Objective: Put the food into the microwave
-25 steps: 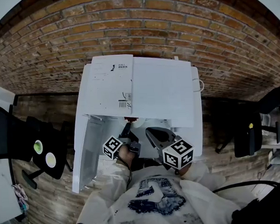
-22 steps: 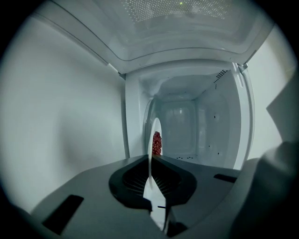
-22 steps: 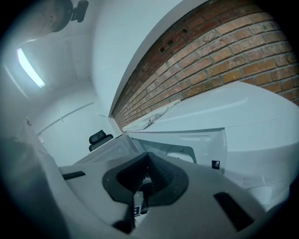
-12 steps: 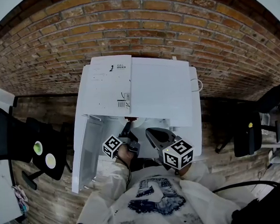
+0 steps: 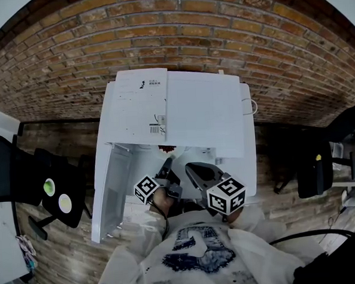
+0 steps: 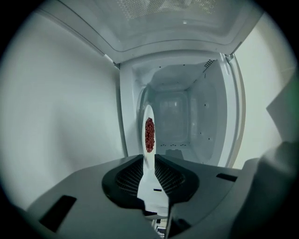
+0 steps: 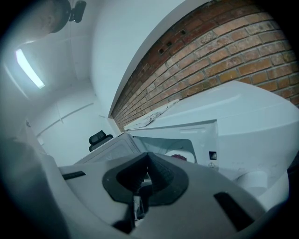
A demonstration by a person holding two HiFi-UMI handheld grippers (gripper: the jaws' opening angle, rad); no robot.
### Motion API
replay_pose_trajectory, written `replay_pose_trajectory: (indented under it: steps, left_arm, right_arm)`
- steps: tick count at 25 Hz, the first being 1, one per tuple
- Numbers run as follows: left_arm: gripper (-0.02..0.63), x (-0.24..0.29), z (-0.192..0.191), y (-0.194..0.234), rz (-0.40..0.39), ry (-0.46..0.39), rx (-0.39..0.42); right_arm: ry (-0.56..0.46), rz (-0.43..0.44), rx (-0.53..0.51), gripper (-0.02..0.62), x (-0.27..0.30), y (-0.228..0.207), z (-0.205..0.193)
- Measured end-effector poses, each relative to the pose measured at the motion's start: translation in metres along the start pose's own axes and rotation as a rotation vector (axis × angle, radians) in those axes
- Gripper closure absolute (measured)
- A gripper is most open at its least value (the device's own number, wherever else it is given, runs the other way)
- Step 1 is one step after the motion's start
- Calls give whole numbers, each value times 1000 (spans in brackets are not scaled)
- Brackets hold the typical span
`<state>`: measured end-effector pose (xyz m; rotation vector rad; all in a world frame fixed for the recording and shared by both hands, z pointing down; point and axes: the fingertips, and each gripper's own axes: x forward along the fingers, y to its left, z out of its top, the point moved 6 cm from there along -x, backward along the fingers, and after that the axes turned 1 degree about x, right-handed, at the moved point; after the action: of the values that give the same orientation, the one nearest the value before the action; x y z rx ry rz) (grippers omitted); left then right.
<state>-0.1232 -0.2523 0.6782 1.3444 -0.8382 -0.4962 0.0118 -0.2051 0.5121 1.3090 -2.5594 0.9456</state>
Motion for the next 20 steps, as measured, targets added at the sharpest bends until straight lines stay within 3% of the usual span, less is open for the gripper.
replay_pose_trajectory:
  steps: [6, 12, 20]
  left_arm:
    - [544, 5, -16, 4, -5, 32, -15]
    - [581, 8, -16, 5, -2, 38, -17]
    - [583, 11, -12, 5, -1, 29, -24]
  right_arm:
    - [-10, -16, 1, 581, -6, -1, -4]
    - [-13, -35, 10, 581, -12, -4, -5]
    - [-11, -44, 17, 581, -12, -7, -6]
